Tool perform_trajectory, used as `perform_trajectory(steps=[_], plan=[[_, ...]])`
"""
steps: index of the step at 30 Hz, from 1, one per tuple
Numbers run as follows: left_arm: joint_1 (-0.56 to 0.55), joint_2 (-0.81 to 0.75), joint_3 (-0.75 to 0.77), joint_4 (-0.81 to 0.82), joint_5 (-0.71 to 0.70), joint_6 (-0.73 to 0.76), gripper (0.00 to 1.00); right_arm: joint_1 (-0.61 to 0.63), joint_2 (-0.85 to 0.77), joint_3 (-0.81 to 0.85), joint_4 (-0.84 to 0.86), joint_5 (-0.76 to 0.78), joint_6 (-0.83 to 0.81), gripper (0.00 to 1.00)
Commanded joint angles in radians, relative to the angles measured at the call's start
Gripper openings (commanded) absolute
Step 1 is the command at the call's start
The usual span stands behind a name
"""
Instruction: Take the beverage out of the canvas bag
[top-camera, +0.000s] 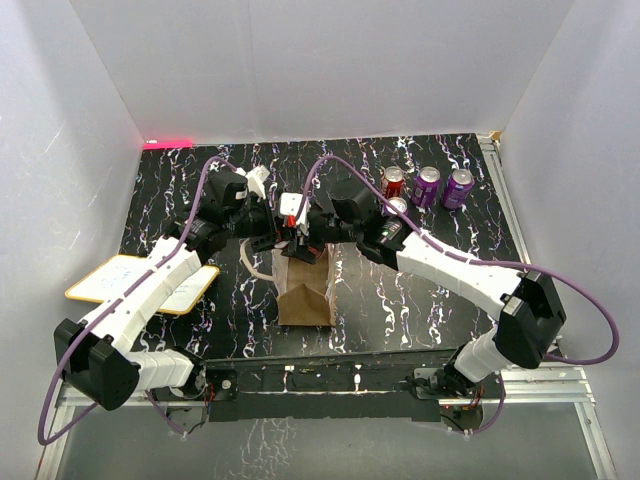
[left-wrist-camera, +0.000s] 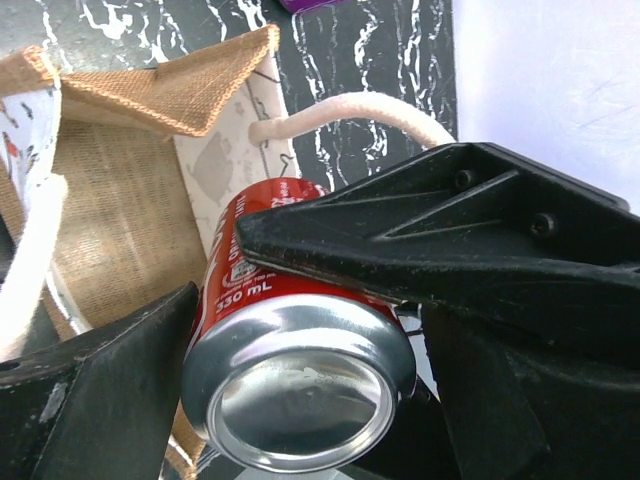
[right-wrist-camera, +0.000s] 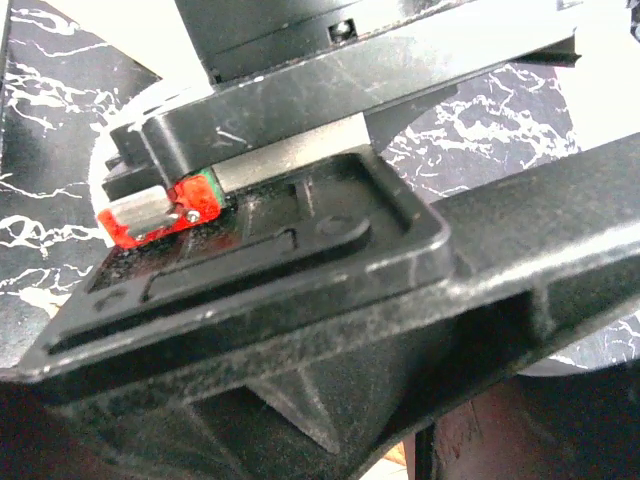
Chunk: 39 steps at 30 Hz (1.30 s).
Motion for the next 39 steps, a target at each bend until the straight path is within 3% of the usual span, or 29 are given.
perform_trajectory(steps=[1,5,9,11,14,16,17,23,30,39], plan=[[-0.007,-0.001,0.035,-0.049,-0.028,0.031,0.85,0.037,-0.005,0.102,0.077,0.073,-0.039,0.08],[-0.007,0.003,0.03,-0.018,0.005,0.034,0.66,0.054,0.002,0.105,0.082,0.134,-0.037,0.08],[-0.006,-0.01,0.001,0.036,0.046,0.025,0.35,0.061,-0.012,0.097,0.096,0.164,-0.01,0.12],[-0.007,-0.019,-0.011,0.065,0.054,0.02,0.22,0.063,-0.024,0.088,0.102,0.168,0.003,0.32],[-0.006,-0.045,-0.029,0.124,0.065,0.008,0.01,0.063,-0.055,0.06,0.124,0.182,0.039,0.76],[-0.005,-0.058,-0.032,0.149,0.07,-0.001,0.0,0.064,-0.085,0.027,0.148,0.201,0.076,0.98],[-0.003,-0.065,-0.035,0.164,0.076,-0.005,0.0,0.063,-0.101,0.011,0.157,0.207,0.092,0.99],[0.017,-0.1,-0.046,0.252,0.137,-0.039,0.0,0.063,-0.208,-0.069,0.186,0.275,0.214,0.99],[0.061,-0.136,-0.108,0.49,0.358,-0.191,0.0,0.044,-0.344,-0.197,0.243,0.238,0.279,0.99],[0.082,-0.218,-0.133,0.611,0.434,-0.338,0.0,-0.073,-0.423,-0.256,0.341,0.069,0.316,0.99]])
